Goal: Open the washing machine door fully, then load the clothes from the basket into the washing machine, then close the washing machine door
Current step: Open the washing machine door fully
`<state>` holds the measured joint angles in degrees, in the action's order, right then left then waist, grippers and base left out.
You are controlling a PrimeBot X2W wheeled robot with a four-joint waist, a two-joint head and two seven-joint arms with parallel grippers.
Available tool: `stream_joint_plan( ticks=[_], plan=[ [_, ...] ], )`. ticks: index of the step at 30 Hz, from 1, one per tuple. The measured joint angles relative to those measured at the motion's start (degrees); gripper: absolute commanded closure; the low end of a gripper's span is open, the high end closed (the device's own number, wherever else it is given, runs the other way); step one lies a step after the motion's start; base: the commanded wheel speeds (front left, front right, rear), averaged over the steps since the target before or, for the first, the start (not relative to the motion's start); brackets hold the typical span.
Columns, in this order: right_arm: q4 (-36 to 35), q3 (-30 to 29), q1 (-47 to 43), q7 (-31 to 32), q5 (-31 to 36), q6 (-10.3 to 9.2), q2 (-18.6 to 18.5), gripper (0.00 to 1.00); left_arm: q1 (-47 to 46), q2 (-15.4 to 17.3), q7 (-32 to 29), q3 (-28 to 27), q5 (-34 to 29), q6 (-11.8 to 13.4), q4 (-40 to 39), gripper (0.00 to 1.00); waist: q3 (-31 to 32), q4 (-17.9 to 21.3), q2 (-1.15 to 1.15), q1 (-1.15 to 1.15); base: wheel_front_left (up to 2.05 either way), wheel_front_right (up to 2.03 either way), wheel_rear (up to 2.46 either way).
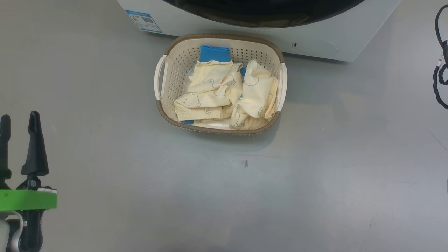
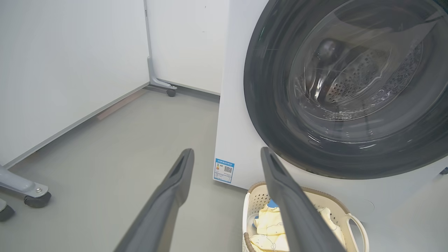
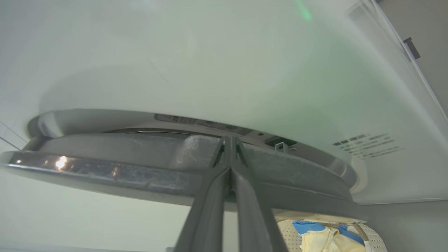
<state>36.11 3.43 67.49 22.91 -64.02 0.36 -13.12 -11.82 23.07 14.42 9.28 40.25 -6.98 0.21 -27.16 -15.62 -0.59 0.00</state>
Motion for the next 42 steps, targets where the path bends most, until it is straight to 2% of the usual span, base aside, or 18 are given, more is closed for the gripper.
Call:
stream_joint_plan(
  ticks=[10, 16, 26, 34, 42],
  plan=[
    [1.6, 0.6, 1.2, 0.4, 0.3, 0.25, -0.3, 1.00, -1.0, -0.5, 0.0, -0.4, 0.2, 0.0, 0.6, 0.00, -1.3, -0.9, 0.00, 0.00, 0.00, 0.00, 0.00],
    [3.9, 0.9, 0.6, 1.3, -0.2, 2.38, -0.3, 1.00, -1.5, -1.2, 0.2, -0.6, 0.2, 0.0, 1.9, 0.00, -0.1, -1.0, 0.00, 0.00, 0.00, 0.00, 0.00],
    [6.1, 1.5, -4.9, 3.2, -3.0, 5.15, 1.6, 1.00, -1.2, -1.2, 0.2, -1.5, -0.5, 0.0, 3.5, 0.00, 3.4, -0.3, 0.00, 0.00, 0.00, 0.00, 0.00],
    [7.8, 2.3, -10.0, 5.1, -5.0, 6.17, 3.8, 1.00, 0.6, -1.2, 0.2, -1.5, -1.1, 0.0, 4.2, 0.00, 7.5, 0.7, 0.00, 0.00, 0.00, 0.00, 0.00],
    [7.9, 3.1, -13.8, 7.1, -6.8, 6.23, 4.8, 1.00, 2.3, -1.1, 0.2, -1.5, -2.1, 0.0, 4.9, 0.00, 10.9, 1.3, 0.00, -0.01, 0.00, 0.00, 0.00]
  ],
)
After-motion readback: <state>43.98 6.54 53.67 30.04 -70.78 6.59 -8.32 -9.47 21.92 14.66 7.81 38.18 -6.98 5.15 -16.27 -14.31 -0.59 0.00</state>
